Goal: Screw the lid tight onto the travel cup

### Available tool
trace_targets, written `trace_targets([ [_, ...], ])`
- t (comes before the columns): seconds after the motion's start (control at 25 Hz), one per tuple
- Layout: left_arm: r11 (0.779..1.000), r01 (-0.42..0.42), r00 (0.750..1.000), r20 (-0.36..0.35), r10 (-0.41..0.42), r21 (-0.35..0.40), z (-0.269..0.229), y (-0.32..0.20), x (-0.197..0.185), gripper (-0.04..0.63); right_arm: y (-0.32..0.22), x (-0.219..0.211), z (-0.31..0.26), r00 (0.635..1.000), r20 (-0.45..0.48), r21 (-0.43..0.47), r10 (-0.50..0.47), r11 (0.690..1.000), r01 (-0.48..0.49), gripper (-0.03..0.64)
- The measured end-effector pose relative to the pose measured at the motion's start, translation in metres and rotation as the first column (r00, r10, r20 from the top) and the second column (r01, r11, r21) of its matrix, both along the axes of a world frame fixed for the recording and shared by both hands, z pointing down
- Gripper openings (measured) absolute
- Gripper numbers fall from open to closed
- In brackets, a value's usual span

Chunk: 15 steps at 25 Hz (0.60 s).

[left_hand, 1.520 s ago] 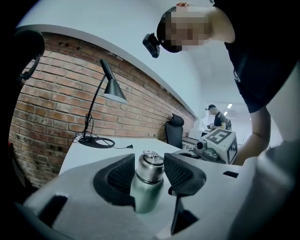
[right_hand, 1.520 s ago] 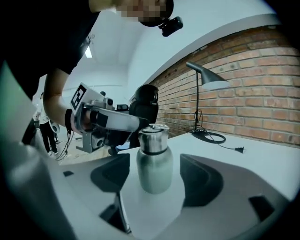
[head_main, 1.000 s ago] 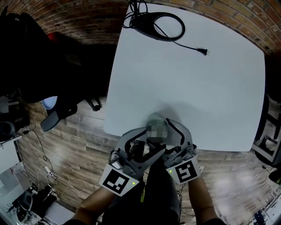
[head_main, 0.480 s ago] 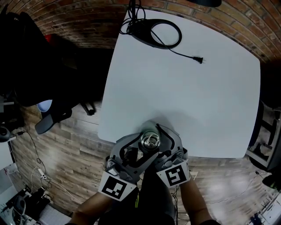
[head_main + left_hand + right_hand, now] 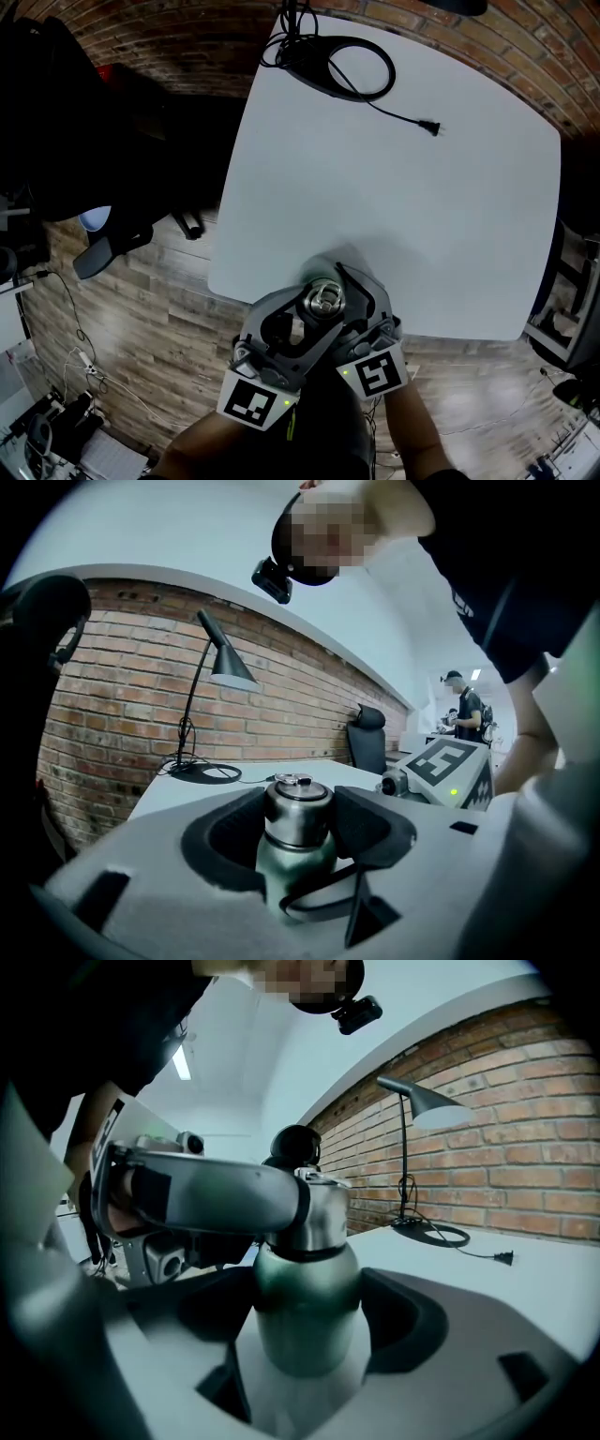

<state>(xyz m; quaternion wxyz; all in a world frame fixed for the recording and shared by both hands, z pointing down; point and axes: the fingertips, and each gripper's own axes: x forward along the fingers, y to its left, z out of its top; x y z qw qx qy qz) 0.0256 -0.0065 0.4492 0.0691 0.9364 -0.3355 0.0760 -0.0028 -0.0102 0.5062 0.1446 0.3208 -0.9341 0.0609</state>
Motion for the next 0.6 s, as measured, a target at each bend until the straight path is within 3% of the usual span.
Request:
trace_targets([
  [0.12, 0.993, -0.121, 0.992, -0.04, 0.121, 0.005, 0.001, 0.0, 0.001, 0.236, -0.001, 0.0, 0.0, 1.0, 0.009, -0.011, -0.017, 1.0, 0.017, 0.348],
  [0.24, 0.965, -0.261, 0.963, -0.067, 0.261, 0.014, 0.002, 0.003, 0.003, 0.236, 0.0, 0.001, 0.0, 0.999, 0.012, -0.017, -0.051, 0.999, 0.051, 0.348],
  [0.32, 0.923, -0.383, 0.921, -0.059, 0.385, 0.03, 0.002, 0.008, 0.005, 0.236, 0.003, 0.001, 0.002, 0.996, -0.003, -0.018, -0.084, 0.996, 0.084, 0.348],
  [0.44, 0.835, -0.549, 0.835, -0.029, 0.55, 0.035, 0.003, 0.014, 0.002, 0.236, 0.006, -0.002, 0.003, 0.991, -0.031, 0.001, -0.131, 0.991, 0.131, 0.348],
  [0.6, 0.776, -0.631, 0.773, -0.079, 0.63, 0.011, 0.003, 0.013, 0.003, 0.241, 0.006, -0.002, 0.003, 0.988, -0.036, -0.002, -0.149, 0.989, 0.149, 0.348],
])
